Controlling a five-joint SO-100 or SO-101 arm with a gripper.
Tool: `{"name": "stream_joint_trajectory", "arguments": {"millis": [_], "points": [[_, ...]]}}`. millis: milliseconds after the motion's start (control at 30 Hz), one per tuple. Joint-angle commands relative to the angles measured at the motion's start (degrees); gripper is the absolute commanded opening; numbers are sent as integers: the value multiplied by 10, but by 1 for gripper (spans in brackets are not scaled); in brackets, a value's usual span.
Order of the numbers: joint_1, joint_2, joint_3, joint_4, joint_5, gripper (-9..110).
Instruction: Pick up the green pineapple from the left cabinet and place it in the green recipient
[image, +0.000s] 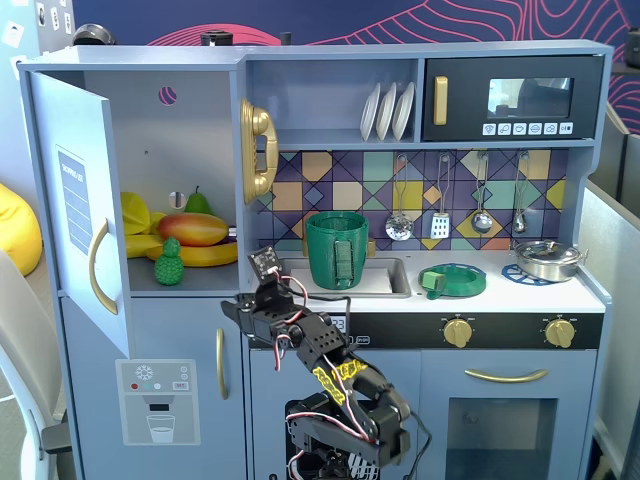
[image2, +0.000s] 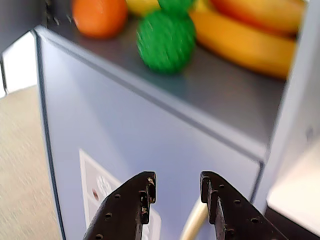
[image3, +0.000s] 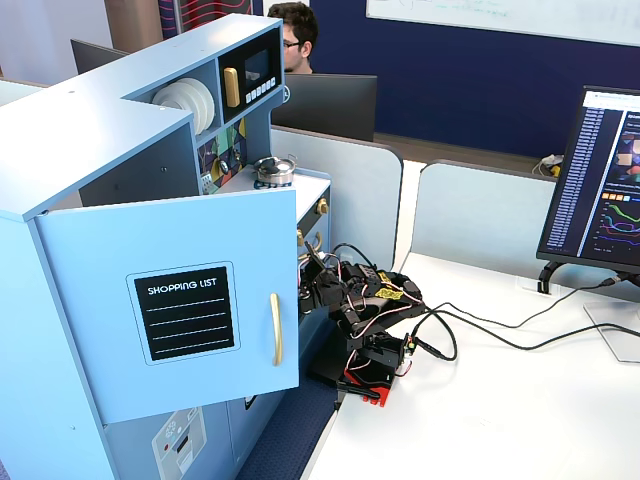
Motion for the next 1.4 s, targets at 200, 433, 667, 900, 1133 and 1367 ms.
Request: {"name": "stream_joint_trajectory", "arguments": {"millis": [200,433,667,900,1133,1367], "points": [[0,-152,-114,-91,109,31],[-1,-255,-150,-185,91,43],[-2,-352,-178,-301,66,46],[-6,-433,-230,-355,40,48],[-6,-514,-270,-409,4,48],[3,-575,-323,-415,5,47]]}}
